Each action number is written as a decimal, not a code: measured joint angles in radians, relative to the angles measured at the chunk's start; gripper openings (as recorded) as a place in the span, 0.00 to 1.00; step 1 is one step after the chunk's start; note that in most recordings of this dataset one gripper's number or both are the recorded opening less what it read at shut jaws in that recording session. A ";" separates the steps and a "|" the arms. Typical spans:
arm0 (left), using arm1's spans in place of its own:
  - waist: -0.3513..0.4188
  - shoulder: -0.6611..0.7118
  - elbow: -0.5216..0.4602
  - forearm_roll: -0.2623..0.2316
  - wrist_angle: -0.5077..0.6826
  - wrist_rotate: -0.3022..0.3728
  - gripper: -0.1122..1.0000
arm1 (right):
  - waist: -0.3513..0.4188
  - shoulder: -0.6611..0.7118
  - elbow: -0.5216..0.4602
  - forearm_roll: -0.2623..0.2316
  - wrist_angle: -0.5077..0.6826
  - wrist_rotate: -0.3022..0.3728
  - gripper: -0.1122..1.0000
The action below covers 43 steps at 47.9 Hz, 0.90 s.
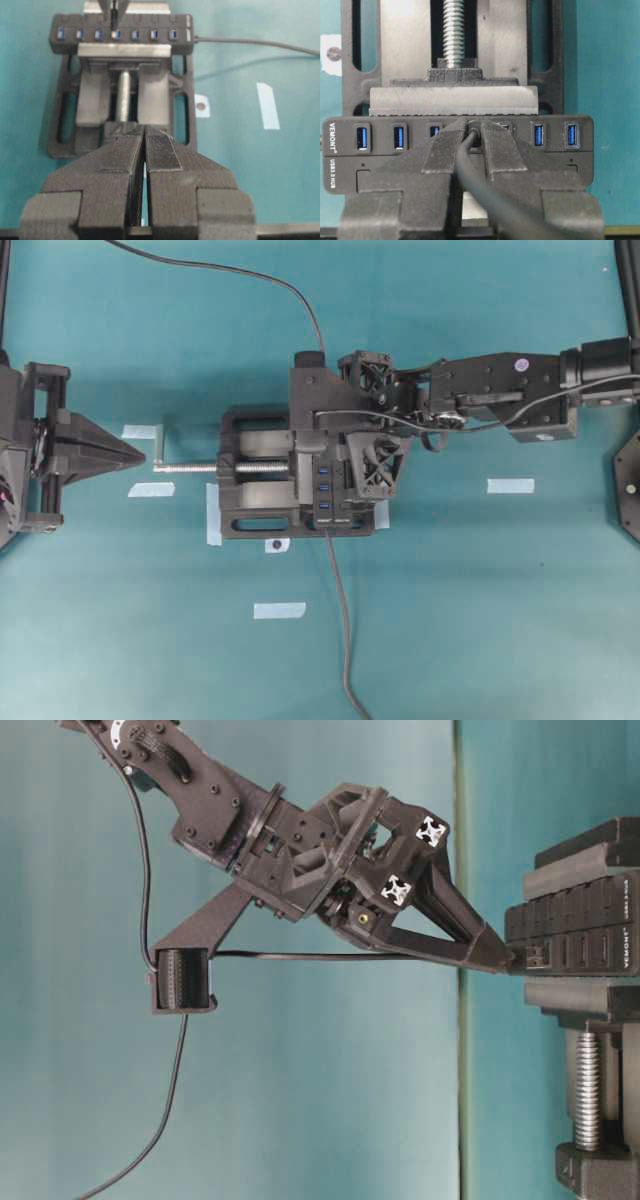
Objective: Insert the USB into the center port of the fixed hub
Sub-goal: 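Align the plug with the hub's center port and push it in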
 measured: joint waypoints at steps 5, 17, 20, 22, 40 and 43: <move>0.000 0.000 0.002 -0.002 0.000 0.000 0.10 | 0.002 0.000 0.000 0.000 0.002 0.000 0.18; 0.002 0.000 0.002 0.000 0.000 0.000 0.10 | 0.006 0.000 -0.003 0.002 0.015 0.000 0.18; 0.002 0.000 0.002 -0.002 -0.002 0.000 0.10 | 0.006 0.000 -0.003 0.002 0.017 0.000 0.18; 0.002 0.000 0.002 0.000 0.000 0.000 0.10 | 0.008 0.000 -0.003 0.002 0.018 0.000 0.18; 0.000 0.000 0.003 -0.002 -0.002 0.002 0.10 | 0.006 0.008 -0.012 0.000 0.058 0.000 0.18; 0.002 0.000 0.005 -0.002 -0.003 0.000 0.10 | 0.006 0.008 -0.014 0.000 0.060 0.000 0.18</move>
